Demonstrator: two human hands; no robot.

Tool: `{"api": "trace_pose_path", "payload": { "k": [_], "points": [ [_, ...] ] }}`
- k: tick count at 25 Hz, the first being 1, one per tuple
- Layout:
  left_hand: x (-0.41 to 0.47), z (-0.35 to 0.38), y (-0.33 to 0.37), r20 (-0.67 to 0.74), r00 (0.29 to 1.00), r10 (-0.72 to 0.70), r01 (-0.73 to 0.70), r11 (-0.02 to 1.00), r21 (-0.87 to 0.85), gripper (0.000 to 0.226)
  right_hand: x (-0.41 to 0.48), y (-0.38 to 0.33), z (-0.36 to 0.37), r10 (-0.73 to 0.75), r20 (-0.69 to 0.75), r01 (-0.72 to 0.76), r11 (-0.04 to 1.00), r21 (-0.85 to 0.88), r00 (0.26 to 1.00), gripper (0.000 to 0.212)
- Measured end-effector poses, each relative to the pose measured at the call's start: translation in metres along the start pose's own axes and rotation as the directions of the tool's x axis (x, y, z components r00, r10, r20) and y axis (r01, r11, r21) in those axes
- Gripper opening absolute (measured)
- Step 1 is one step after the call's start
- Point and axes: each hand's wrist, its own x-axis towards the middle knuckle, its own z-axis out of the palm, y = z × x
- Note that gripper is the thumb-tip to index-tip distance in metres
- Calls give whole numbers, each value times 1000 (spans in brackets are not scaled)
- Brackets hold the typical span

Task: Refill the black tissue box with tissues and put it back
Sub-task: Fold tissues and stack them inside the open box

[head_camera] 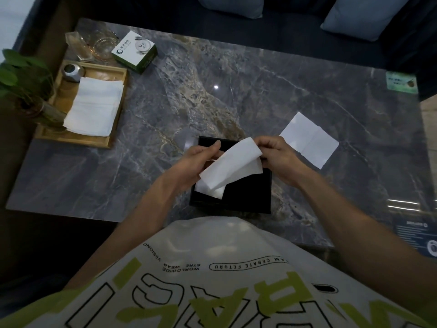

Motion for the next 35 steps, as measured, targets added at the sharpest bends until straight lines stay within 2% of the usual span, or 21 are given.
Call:
{"api": "trace_pose_path", "payload": {
  "k": [2, 5, 7, 10, 12, 14, 16, 19, 21, 25, 28, 32, 35],
  "points": [
    [-2, 0, 2, -66, 989, 135, -127, 986, 109, 39, 2, -2, 1, 31, 4, -32, 999, 33, 999, 31],
    [-5, 0, 7, -92, 936, 339, -299, 906, 300, 54, 6, -4, 0, 88, -19, -86, 992, 97, 996, 37],
    [-7, 0, 10, -84, 915, 396, -340, 865, 369, 55, 7, -5, 2, 102, -28, -97, 987, 127, 994, 37],
    [-9, 0, 6, -50, 894, 446, -355, 771, 529, 56, 7, -6, 3, 111, -76, -105, 992, 77, 991, 41],
    [-13, 3, 6, -51, 868, 493, -361, 698, 618, 45, 8, -5, 3, 94, -78, -93, 996, 6, 993, 47],
    [-17, 6, 8, -53, 850, 525, -373, 669, 643, 41, 7, -6, 5, 91, -97, -93, 996, -11, 991, 48],
    [-16, 8, 9, -66, 850, 523, -369, 679, 635, 38, 6, -6, 8, 62, -133, -64, 998, -11, 989, 41],
    [-15, 8, 7, -96, 861, 499, -353, 722, 595, 20, 4, -4, 11, -55, -114, 46, 996, -78, 992, 11],
    [-15, 6, 5, -113, 873, 474, -351, 773, 529, 10, 3, -3, 10, -76, -61, 73, 996, -50, 995, 20],
    [-14, 1, 3, -103, 914, 393, -341, 880, 330, 34, 3, -5, 10, -69, -13, 68, 995, -72, 998, 27],
    [-10, -1, -2, -112, 952, 283, -245, 930, 273, 36, 5, -4, 11, -75, 29, 77, 995, -60, 997, 35],
    [-5, -2, -16, -241, 952, 189, -133, 963, 232, 19, 10, 5, 10, 115, 86, -113, 993, -22, 990, 50],
    [-5, -5, -27, -309, 939, 150, -91, 976, 196, 20, 11, 21, 11, 243, 149, -246, 969, 4, 959, 32]
  ]
}}
